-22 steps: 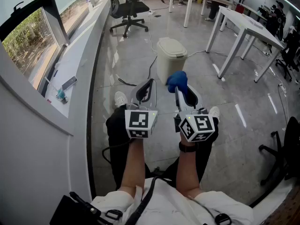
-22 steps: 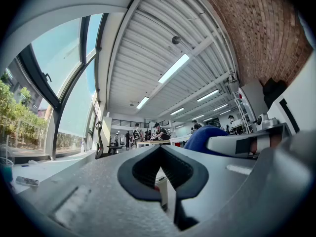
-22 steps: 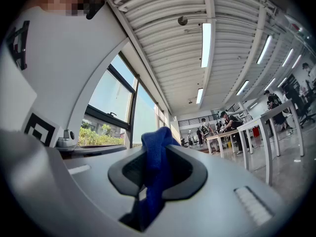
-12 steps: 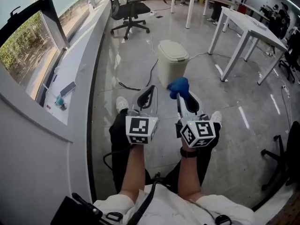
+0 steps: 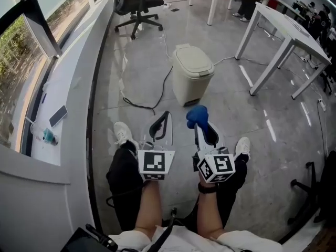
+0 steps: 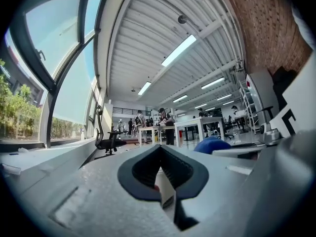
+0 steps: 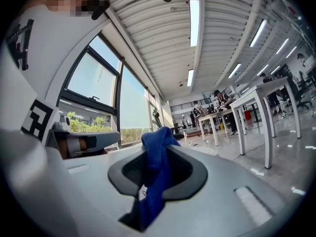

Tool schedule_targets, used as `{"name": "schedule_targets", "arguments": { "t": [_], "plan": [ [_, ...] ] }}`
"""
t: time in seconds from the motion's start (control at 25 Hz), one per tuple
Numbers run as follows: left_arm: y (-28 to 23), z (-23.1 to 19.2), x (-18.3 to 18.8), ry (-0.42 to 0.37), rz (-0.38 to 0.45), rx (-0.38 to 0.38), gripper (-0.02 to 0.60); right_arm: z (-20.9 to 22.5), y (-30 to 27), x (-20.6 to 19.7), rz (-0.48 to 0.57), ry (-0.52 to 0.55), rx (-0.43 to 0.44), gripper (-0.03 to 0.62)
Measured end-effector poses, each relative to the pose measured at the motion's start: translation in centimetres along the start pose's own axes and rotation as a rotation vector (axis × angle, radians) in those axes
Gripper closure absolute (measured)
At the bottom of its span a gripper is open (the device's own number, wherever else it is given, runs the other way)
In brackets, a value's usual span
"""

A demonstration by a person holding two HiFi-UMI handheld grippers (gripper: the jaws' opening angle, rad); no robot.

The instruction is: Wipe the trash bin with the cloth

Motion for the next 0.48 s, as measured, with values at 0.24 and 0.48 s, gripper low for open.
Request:
{"name": "schedule_targets", "arguments": {
  "t": [0.24, 0.48],
  "plan": [
    [-6.4, -1.3, -1.3, 0.019, 0.002, -0.021, 0.584, 3.7, -5.3, -0.8, -0.008, -0.025, -0.058, 0.533],
    [-13.5, -3.1, -1.6, 0.053, 0.009, -0.083, 0.584, 6.9, -9.4, 0.5, 0.010, -0.017, -0.137, 0.536]
  ]
}}
Point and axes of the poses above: the fingertips, and each gripper's own axes: y backward along the fingers, z to its right, x out of its top, the point moved 9 cm from there along y, backward along the fingers, and after that the axes turned 3 degrees about -x, right-handed, at the moved point
